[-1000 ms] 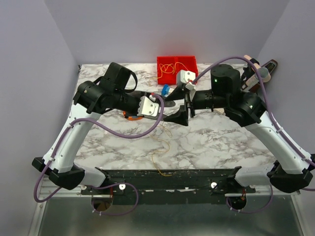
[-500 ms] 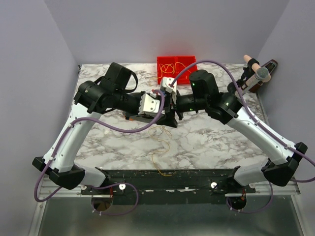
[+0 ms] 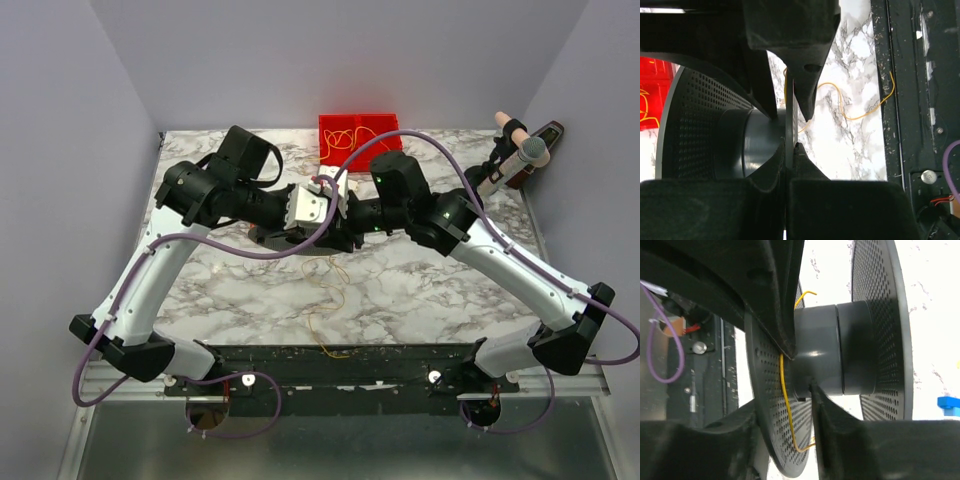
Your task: Wrap the cables
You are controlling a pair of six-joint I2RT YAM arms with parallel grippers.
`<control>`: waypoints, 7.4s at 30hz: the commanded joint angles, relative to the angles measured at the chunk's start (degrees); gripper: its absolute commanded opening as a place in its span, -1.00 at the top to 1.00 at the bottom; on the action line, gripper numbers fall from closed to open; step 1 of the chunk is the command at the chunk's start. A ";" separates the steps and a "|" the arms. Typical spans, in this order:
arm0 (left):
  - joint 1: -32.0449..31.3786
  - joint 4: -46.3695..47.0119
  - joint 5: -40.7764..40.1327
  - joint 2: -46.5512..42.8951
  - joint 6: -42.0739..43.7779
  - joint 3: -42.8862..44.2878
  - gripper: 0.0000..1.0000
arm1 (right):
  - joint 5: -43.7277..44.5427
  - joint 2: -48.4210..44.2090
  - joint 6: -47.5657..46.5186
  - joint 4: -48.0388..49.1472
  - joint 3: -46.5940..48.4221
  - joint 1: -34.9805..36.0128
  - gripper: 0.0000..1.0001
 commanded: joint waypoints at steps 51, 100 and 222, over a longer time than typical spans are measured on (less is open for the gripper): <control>6.64 33.86 -35.13 3.32 -88.98 -14.64 -0.98 | 43.47 5.33 5.04 41.66 -19.00 3.70 0.99; 17.19 39.05 -23.61 13.27 -89.86 -17.62 1.00 | 34.61 14.23 1.26 37.54 -10.55 6.16 -0.56; 2.34 25.60 -26.23 -7.22 -35.81 -23.42 1.00 | 24.84 1.29 6.27 10.30 22.90 -28.65 0.99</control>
